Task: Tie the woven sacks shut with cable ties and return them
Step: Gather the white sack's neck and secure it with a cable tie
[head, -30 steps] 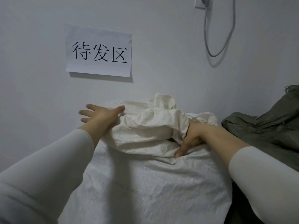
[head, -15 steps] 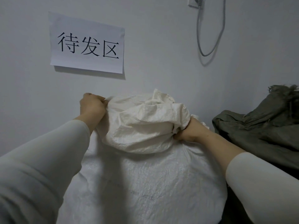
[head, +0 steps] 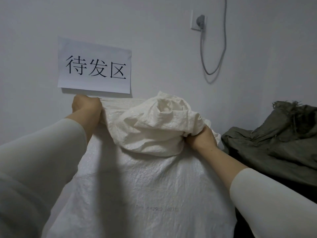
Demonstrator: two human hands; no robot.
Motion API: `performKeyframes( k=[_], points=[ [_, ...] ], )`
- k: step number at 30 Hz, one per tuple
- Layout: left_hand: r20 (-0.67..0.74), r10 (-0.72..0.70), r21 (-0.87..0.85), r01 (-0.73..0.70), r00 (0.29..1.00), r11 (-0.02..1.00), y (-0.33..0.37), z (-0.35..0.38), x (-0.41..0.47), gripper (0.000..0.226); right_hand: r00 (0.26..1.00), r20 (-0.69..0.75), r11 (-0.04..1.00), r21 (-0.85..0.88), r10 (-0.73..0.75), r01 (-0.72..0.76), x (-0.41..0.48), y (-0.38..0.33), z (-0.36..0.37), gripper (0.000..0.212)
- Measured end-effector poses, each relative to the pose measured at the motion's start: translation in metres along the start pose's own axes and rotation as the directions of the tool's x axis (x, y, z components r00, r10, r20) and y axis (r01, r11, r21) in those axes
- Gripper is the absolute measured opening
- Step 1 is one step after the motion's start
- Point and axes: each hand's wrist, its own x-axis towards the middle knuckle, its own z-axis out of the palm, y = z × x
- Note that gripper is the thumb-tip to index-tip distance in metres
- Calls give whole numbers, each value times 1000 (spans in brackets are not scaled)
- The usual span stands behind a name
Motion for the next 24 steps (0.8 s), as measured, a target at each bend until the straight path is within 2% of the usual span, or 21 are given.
performKeyframes(
  k=[2, 9, 13, 24],
  points=[
    [-39, -7, -33, 5, 999, 999, 10, -10, -1, 19, 1000, -22, 1000, 24, -4, 4, -5, -10, -6, 14],
    [-122, 78, -100, -91, 989, 991, 63, -55, -9, 8, 995, -95, 999, 27, -44, 47, -26, -54, -46, 19],
    [-162, 106, -150, -130, 981, 980, 93, -93, -27, 25, 989, -122, 995, 28, -88, 92, -45, -74, -77, 30],
    [-281, 105, -164, -156, 954, 974, 154, -207, -160, 25, 958, -133, 956, 115, -254, 270, -143, -74, -204, 36]
  ],
)
